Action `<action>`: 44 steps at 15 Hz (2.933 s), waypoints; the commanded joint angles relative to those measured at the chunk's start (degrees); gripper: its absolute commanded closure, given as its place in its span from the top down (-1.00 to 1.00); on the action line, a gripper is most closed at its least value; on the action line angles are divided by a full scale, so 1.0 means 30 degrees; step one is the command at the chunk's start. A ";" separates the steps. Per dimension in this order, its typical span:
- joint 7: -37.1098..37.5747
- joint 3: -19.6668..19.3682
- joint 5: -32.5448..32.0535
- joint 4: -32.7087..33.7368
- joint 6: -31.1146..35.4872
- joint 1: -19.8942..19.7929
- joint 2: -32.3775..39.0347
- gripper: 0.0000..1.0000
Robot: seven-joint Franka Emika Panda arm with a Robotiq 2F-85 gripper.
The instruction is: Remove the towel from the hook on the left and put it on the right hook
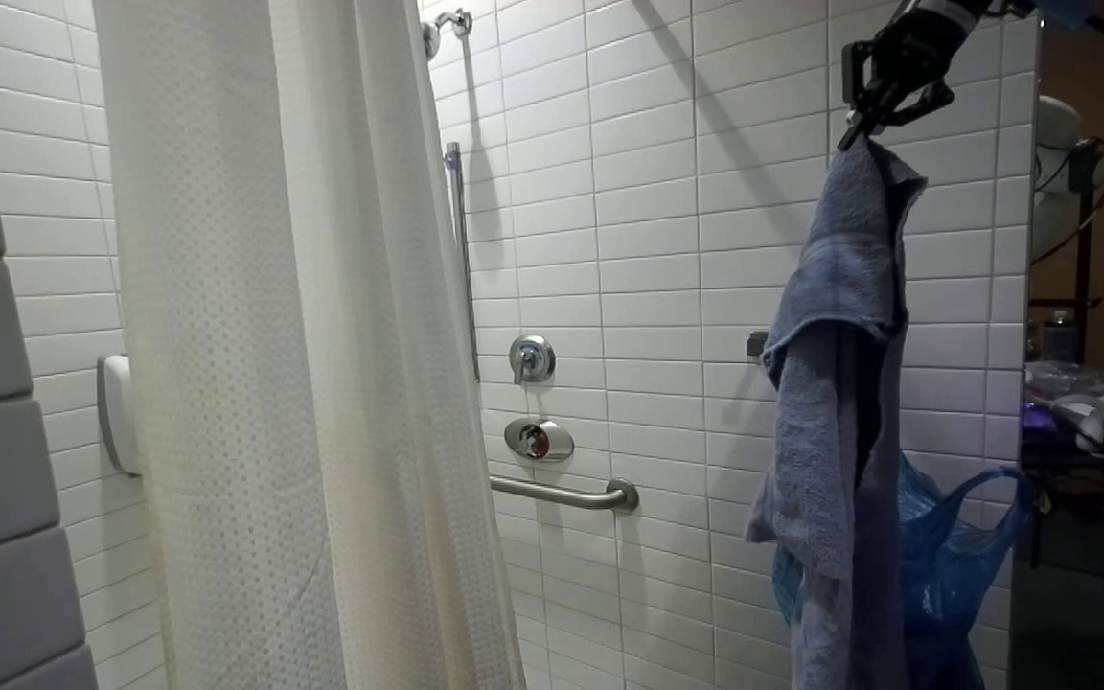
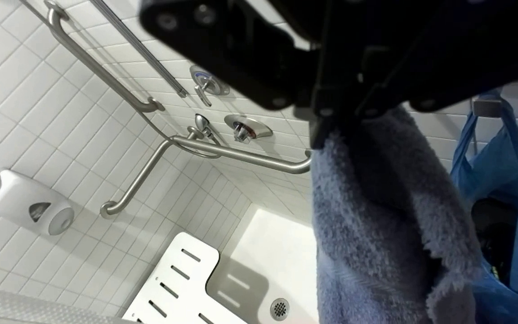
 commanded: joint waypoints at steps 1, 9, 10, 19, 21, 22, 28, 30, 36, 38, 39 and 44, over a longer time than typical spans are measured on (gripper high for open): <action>-0.0617 -0.0615 0.0524 0.1129 -0.0627 -0.0374 0.1297 -0.98; -0.2428 -0.3110 0.2427 0.1362 -0.1378 -0.0477 0.3020 -0.98; -0.2722 -0.3441 0.2670 0.1339 -0.1426 -0.0523 0.3300 -0.98; -0.5267 -0.7417 0.5807 0.2009 -0.3408 -0.0625 0.7082 -0.98; -0.5604 -0.7959 0.6341 0.2209 -0.3843 -0.0672 0.7696 -0.98; -0.5695 -0.8139 0.6535 0.2306 -0.4042 -0.0721 0.7933 -0.98; -0.5013 -0.6580 0.5447 0.1688 -0.2041 -0.1519 0.7261 -0.98; -0.4661 -0.5694 0.4934 0.1395 -0.1263 -0.1852 0.6808 -0.98; -0.2393 -0.3171 0.3261 0.0244 0.3212 -0.3217 0.6011 -0.98; -0.1272 -0.2464 0.2469 -0.0218 0.5124 -0.3737 0.6026 -0.98; -0.0695 -0.2147 0.2116 -0.0477 0.6132 -0.3982 0.6115 -0.98; 0.2104 -0.0981 -0.0181 -0.1818 0.9702 -0.4945 0.6252 -0.98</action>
